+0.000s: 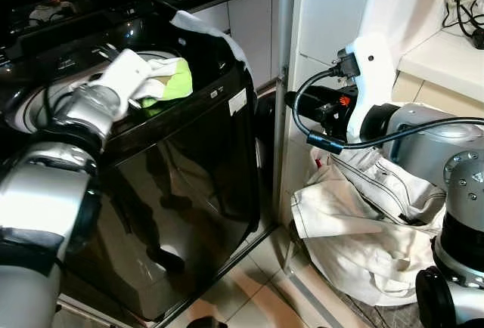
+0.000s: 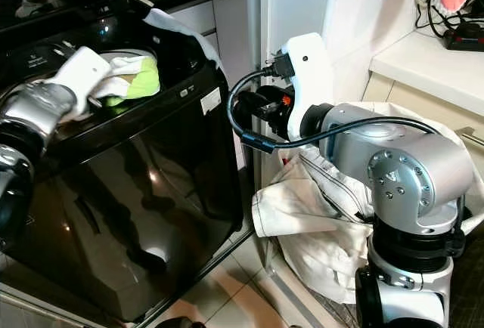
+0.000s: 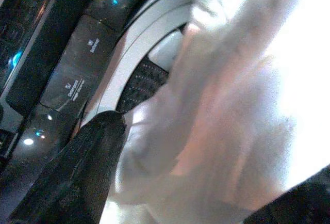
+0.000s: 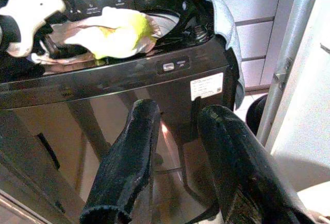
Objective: Clothes washing
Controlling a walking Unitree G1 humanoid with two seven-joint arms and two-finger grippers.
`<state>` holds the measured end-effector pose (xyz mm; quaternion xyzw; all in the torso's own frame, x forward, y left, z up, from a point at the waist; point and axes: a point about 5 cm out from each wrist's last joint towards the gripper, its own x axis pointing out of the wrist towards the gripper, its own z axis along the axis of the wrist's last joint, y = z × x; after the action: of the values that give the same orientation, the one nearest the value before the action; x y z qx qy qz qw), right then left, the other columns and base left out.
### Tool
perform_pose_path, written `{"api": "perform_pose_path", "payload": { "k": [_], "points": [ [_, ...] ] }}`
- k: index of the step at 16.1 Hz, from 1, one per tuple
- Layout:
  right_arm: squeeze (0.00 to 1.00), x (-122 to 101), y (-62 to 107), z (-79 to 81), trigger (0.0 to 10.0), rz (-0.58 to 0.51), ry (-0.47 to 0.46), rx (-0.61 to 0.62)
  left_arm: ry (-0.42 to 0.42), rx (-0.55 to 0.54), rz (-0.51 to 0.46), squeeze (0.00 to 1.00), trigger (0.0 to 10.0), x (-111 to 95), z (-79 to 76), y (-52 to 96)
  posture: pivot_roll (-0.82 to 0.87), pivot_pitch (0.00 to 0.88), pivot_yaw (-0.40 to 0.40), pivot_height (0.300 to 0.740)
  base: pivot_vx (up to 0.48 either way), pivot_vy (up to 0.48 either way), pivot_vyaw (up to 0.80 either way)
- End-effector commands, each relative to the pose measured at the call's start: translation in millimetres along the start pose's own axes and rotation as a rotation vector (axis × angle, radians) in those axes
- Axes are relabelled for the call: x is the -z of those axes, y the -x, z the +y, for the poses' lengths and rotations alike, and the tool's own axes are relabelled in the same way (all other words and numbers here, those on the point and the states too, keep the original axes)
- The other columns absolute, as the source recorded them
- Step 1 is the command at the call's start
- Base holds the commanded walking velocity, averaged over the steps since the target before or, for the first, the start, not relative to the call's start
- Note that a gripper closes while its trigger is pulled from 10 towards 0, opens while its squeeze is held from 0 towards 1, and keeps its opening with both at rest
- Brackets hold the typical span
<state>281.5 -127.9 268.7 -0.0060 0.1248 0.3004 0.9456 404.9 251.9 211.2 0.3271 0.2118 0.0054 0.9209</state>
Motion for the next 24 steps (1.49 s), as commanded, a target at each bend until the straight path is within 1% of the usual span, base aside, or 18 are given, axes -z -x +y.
{"api": "perform_pose_path", "payload": {
  "k": [1,2,3,4,8,9,11,13,14,15,16,17,18,19,20,21,23,24],
  "points": [
    [0.0,-5.7,0.2,-4.8,10.0,-0.016,-0.004,0.019,0.145,-0.15,-0.136,0.0,10.0,-25.2,27.1,8.1,-0.08,0.0,0.127,0.74,0.0,0.0,0.0],
    [0.0,-8.5,-0.1,-10.1,10.0,-0.039,-0.023,0.06,0.285,-0.364,-0.3,0.0,10.0,-43.8,49.9,18.3,-0.08,0.0,0.127,0.74,0.0,0.0,0.0],
    [0.0,-10.6,-1.0,-16.6,10.0,-0.056,-0.051,0.114,0.275,-0.456,-0.342,0.0,10.0,-50.4,61.1,24.4,-0.08,0.0,0.129,0.74,0.0,0.0,0.0],
    [0.0,-10.9,-1.3,-19.3,10.0,-0.058,-0.055,0.135,0.154,-0.376,-0.276,0.0,10.0,-47.2,52.0,19.5,-0.08,0.0,0.133,0.74,0.0,0.0,0.0],
    [0.0,-6.3,1.4,-15.5,10.0,-0.038,-0.034,0.111,-0.042,-0.105,-0.109,0.0,10.0,-27.5,20.0,6.7,-0.09,0.0,0.135,0.74,0.0,0.0,0.0],
    [0.0,-4.8,1.5,-15.1,10.0,-0.027,-0.028,0.113,-0.111,-0.12,-0.097,0.0,10.0,-23.3,18.2,5.6,-0.08,0.0,0.137,0.74,0.0,0.0,0.0],
    [0.0,-4.4,1.8,-16.6,10.0,-0.023,-0.026,0.122,-0.043,-0.083,-0.133,0.0,10.0,-31.6,16.9,6.6,-0.09,0.0,0.136,0.74,0.0,0.0,0.0],
    [0.0,-5.5,2.7,-18.0,10.0,-0.021,-0.017,0.125,-0.109,-0.056,-0.168,0.0,10.0,-46.1,23.1,11.1,-0.09,0.0,0.14,0.74,0.0,0.0,0.0],
    [0.0,-5.6,3.1,-18.7,10.0,-0.022,-0.015,0.129,-0.074,-0.11,-0.196,0.0,10.0,-52.2,29.6,13.6,-0.09,0.0,0.14,0.74,0.0,0.0,0.0],
    [0.0,-5.9,4.1,-21.5,10.0,-0.031,-0.019,0.147,0.047,-0.251,-0.339,0.0,10.0,-71.4,44.5,22.3,-0.09,0.0,0.138,0.74,0.0,0.0,0.0],
    [0.0,-6.6,4.1,-26.1,10.0,-0.045,-0.027,0.188,0.107,-0.488,-0.401,0.0,10.0,-77.6,65.3,32.6,-0.08,0.0,0.137,0.74,0.0,0.0,0.0],
    [0.0,-7.5,4.0,-29.2,10.0,-0.056,-0.025,0.221,0.072,-0.619,-0.395,0.0,10.0,-76.7,75.2,37.6,-0.09,0.0,0.139,0.74,0.0,0.0,0.0],
    [0.0,-7.9,4.6,-34.4,10.0,-0.061,-0.03,0.261,0.116,-0.456,-0.403,0.0,10.0,-80.1,63.2,32.1,-0.08,0.0,0.136,0.74,0.0,0.0,0.0],
    [0.0,-6.7,5.4,-35.3,10.0,-0.049,-0.03,0.258,0.162,-0.078,-0.448,0.0,10.0,-88.7,23.4,21.7,-0.08,0.0,0.136,0.74,0.0,0.0,0.0],
    [0.0,-5.0,6.1,-34.0,10.0,-0.037,-0.026,0.242,0.207,0.172,-0.498,0.0,10.0,-95.3,-6.0,19.3,-0.08,0.0,0.135,0.74,0.0,0.0,0.0],
    [0.0,-2.5,7.3,-29.0,10.0,-0.015,-0.008,0.196,0.219,0.308,-0.527,0.0,10.0,-100.5,-27.0,19.1,-0.09,0.0,0.132,0.74,0.0,0.0,0.0],
    [0.0,1.0,11.0,-17.2,10.0,-0.003,0.015,0.117,0.214,0.393,-0.516,0.0,10.0,-102.7,-46.0,17.9,-0.11,0.0,0.144,0.74,0.0,0.0,0.0],
    [0.0,3.5,13.6,-10.3,10.0,0.003,0.027,0.079,0.263,0.465,-0.491,0.0,10.0,-101.4,-56.2,17.1,-0.12,0.0,0.148,0.74,0.0,0.0,0.0]
  ]
}}
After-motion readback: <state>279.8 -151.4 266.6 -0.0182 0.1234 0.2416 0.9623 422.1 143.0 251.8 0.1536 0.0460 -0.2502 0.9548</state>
